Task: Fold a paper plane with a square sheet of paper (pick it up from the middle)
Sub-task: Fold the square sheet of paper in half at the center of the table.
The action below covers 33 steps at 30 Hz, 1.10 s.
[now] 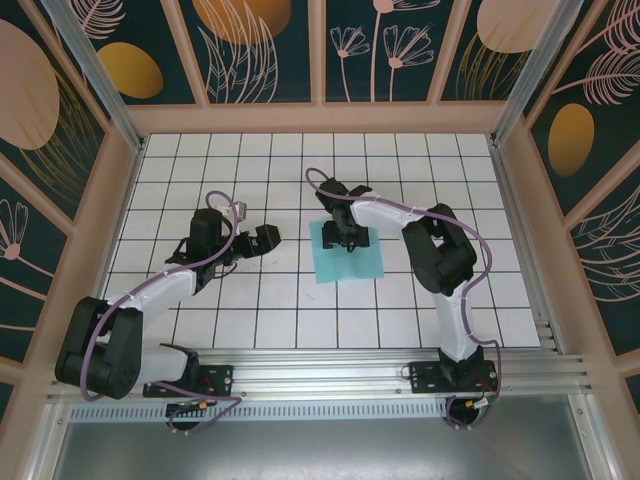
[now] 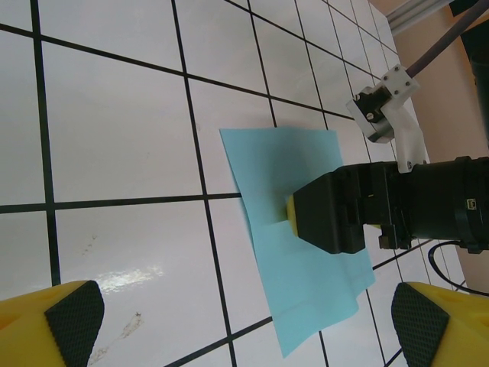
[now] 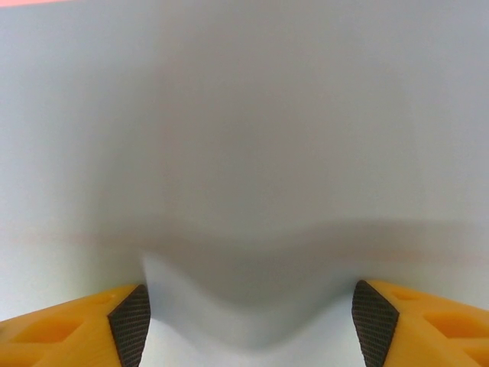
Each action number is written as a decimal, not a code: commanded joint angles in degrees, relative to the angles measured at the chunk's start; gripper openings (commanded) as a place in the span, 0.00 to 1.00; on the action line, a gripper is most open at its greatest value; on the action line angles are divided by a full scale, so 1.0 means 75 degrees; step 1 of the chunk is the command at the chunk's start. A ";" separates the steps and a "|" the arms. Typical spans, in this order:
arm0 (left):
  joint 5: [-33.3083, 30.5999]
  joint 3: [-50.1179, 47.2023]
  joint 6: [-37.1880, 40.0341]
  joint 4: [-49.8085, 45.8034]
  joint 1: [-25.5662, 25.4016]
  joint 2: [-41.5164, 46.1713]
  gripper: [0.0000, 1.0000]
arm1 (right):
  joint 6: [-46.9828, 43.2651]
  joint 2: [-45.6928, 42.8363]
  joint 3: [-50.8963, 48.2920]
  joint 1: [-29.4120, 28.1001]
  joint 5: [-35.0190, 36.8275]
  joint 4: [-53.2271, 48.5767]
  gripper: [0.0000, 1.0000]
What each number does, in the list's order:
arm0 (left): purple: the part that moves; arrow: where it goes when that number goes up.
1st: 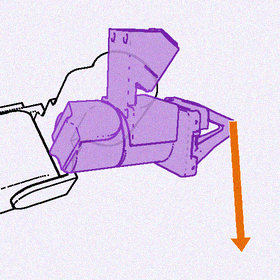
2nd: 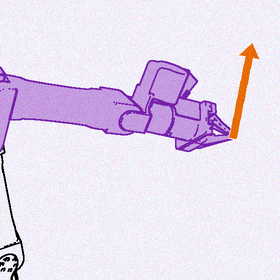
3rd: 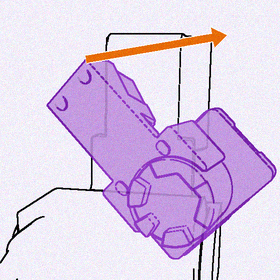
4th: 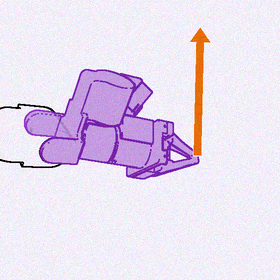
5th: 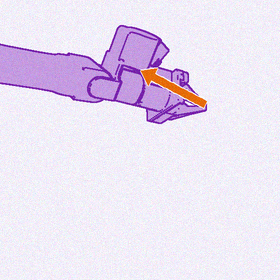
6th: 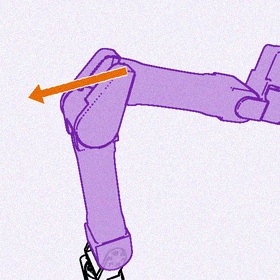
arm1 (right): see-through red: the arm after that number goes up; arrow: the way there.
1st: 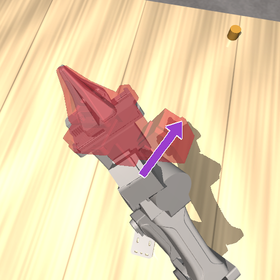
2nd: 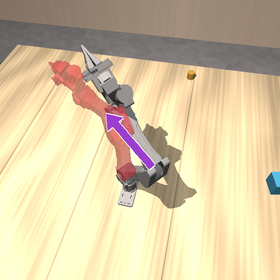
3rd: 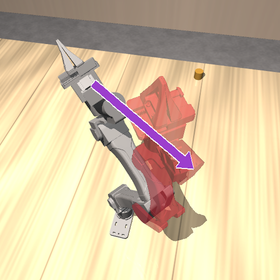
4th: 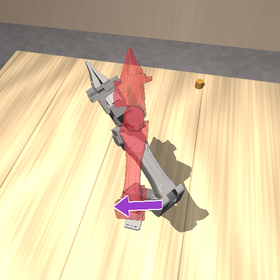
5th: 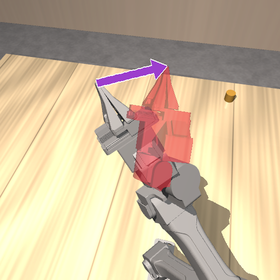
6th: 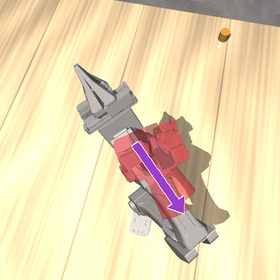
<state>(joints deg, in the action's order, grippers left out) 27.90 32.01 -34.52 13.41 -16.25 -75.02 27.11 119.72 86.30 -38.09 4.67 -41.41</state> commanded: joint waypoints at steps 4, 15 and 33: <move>0.0050 0.0215 0.0064 0.0031 -0.0033 -0.0040 0.99 | 0.0111 0.0032 0.0087 0.0027 -0.0092 -0.0204 0.65; -0.0251 0.0209 -0.0113 0.0013 -0.0027 0.0039 0.99 | 0.0331 -0.0809 0.0153 0.0039 -0.0263 -0.0111 0.40; -0.0263 0.0279 -0.0542 0.0325 -0.0035 0.0370 0.99 | 0.2403 -0.2727 -0.2793 0.0743 -0.4144 0.4708 0.40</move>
<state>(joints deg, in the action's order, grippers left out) 24.64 32.53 -37.82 13.56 -16.27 -73.10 40.25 98.80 69.80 -33.65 -21.19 -13.23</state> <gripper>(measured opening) 0.987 0.405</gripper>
